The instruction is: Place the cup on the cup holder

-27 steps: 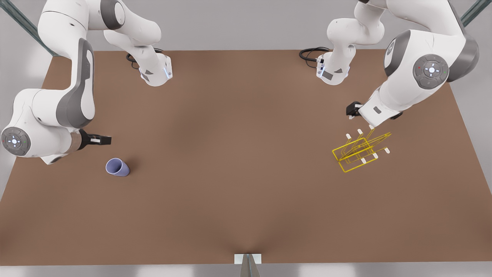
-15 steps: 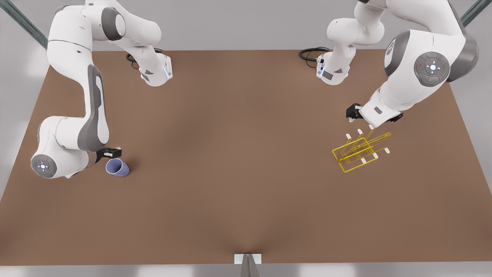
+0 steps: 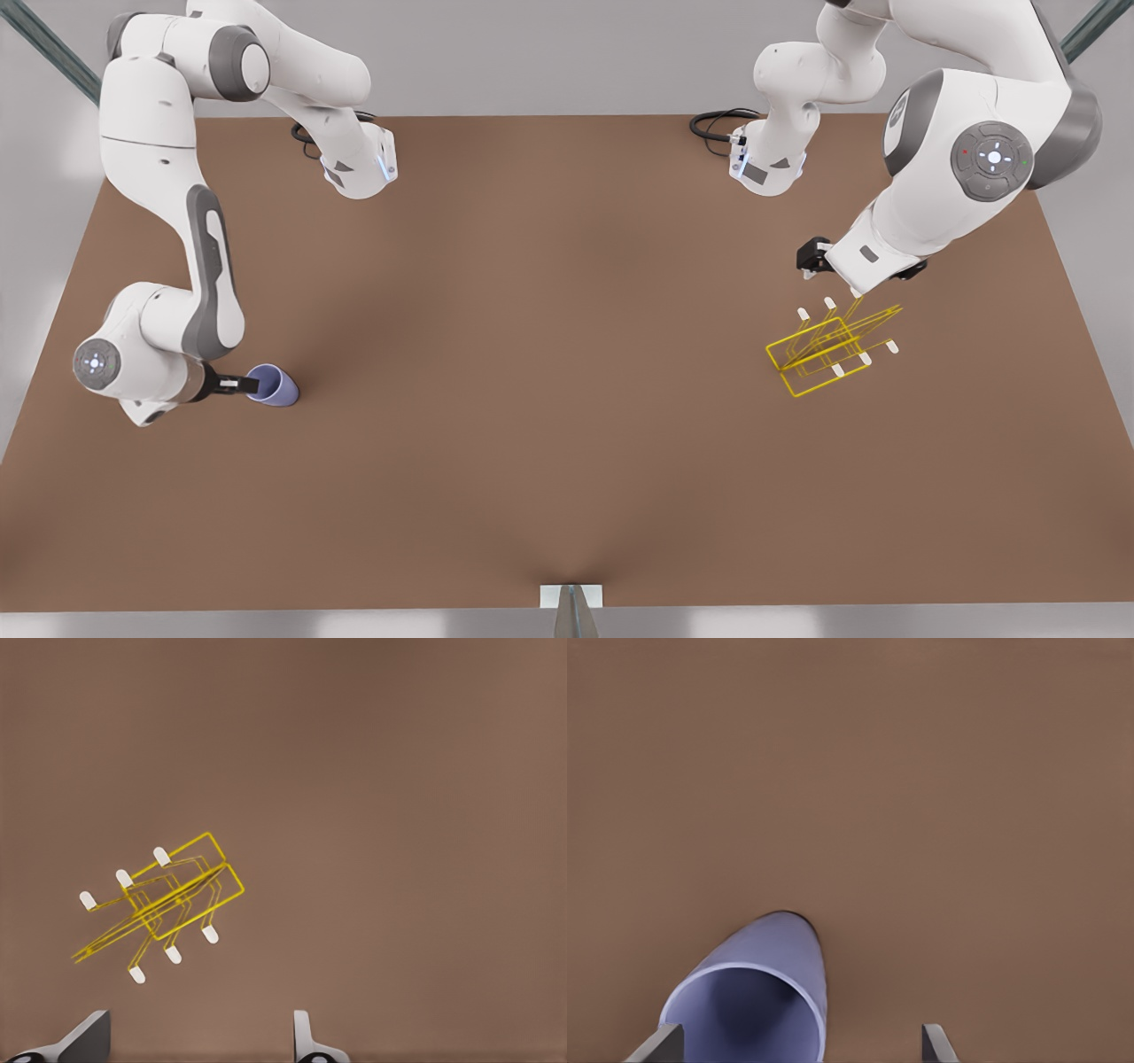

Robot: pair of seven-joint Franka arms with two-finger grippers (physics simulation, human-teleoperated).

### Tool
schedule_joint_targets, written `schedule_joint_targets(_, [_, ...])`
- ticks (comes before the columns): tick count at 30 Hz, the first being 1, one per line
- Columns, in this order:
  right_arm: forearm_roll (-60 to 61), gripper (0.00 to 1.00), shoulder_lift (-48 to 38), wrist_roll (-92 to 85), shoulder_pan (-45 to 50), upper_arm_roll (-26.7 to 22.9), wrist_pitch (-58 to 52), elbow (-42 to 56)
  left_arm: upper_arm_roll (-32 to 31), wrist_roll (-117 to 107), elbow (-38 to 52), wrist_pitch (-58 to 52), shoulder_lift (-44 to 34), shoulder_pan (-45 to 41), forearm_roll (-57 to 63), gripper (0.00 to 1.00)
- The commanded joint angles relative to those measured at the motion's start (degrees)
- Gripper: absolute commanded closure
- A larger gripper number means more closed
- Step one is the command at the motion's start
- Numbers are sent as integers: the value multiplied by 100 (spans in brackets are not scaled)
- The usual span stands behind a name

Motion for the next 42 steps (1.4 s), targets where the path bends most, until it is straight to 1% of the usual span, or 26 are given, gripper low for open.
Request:
schedule_joint_targets(1, [5, 0, -8, -1286, -25, 1, 822, -107, -3, 10, 3, -27, -6, 1, 4, 0])
schedule_joint_targets(9, [5, 0, -8, -1286, -34, -8, 822, -230, -3, 10, 3, -27, 20, -8, 4, 0])
schedule_joint_targets(13, [5, 0, -70, -1286, -78, 1, 822, -581, -12, 10, 3, -27, 47, -8, 4, 0])
schedule_joint_targets(31, [5, 0, -8, -1269, -43, 1, 805, -652, -12, 10, 3, -62, 117, -8, 4, 0])
schedule_joint_targets(38, [14, 0, 229, -1190, -8, -8, 840, -643, -12, 19, 3, -71, 126, 1, 4, 0])
schedule_joint_targets(39, [14, 5, 229, -1190, -17, 1, 840, -634, -12, 19, 3, -106, 126, 1, 4, 0])
schedule_joint_targets(40, [14, 18, 238, -1190, -17, 1, 840, -634, -12, 10, 3, -106, 126, -8, 4, 0])
schedule_joint_targets(41, [14, 35, 238, -1190, -17, -8, 840, -634, -12, 10, 3, -115, 117, -8, 4, 0])
schedule_joint_targets(42, [14, 44, 238, -1190, -25, 1, 840, -634, -12, 10, 3, -132, 117, -8, 4, 0])
